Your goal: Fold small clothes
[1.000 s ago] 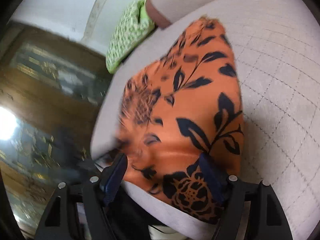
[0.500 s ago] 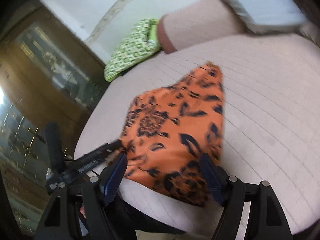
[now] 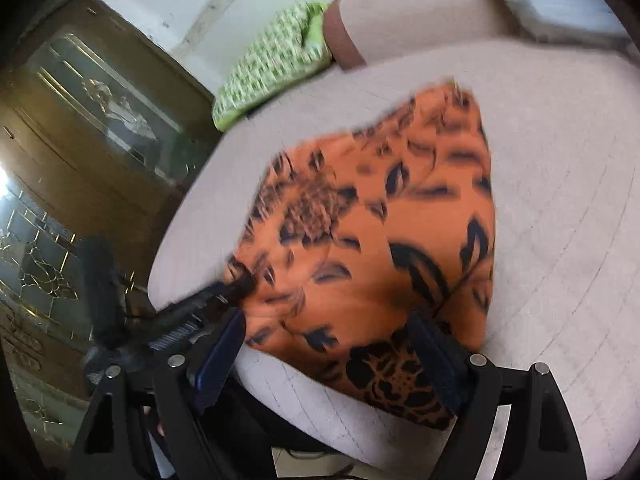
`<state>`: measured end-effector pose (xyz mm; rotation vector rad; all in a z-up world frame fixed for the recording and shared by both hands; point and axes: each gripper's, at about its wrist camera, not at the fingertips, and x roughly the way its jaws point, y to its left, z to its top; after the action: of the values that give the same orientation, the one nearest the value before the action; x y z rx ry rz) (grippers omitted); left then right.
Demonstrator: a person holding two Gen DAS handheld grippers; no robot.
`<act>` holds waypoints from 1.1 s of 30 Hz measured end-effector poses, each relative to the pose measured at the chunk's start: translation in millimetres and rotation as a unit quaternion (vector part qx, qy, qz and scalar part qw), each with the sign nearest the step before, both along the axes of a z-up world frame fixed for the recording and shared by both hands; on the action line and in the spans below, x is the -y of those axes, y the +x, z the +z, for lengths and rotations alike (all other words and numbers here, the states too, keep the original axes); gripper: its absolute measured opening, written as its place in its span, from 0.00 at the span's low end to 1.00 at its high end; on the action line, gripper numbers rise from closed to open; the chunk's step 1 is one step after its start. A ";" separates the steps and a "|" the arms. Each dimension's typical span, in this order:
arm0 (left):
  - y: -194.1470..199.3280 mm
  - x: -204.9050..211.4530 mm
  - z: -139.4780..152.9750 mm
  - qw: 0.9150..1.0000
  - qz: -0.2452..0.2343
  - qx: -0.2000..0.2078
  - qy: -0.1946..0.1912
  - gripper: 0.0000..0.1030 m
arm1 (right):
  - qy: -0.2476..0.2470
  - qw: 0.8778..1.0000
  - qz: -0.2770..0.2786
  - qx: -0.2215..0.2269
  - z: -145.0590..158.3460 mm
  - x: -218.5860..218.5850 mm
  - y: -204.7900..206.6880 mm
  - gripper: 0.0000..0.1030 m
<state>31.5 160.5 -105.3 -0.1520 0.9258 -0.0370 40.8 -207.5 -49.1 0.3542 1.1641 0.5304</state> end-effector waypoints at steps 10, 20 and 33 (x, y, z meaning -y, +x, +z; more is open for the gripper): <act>0.4 -6.6 -8.7 1.000 0.003 -0.005 -0.021 0.83 | 0.026 0.999 -0.022 0.005 1.3 14.1 7.1 0.83; 1.8 -5.8 -20.6 1.000 0.005 -0.017 -0.013 0.84 | 0.069 0.997 -0.024 0.032 48.3 16.9 97.1 0.83; 5.5 -2.8 -27.4 1.000 0.006 -0.004 -0.006 0.88 | 0.185 0.974 -0.128 -0.024 -3.3 51.9 173.3 0.83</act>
<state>37.0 163.3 -132.6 -0.1694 0.9336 -0.0302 214.0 -259.4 -52.4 0.8300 1.0434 0.5129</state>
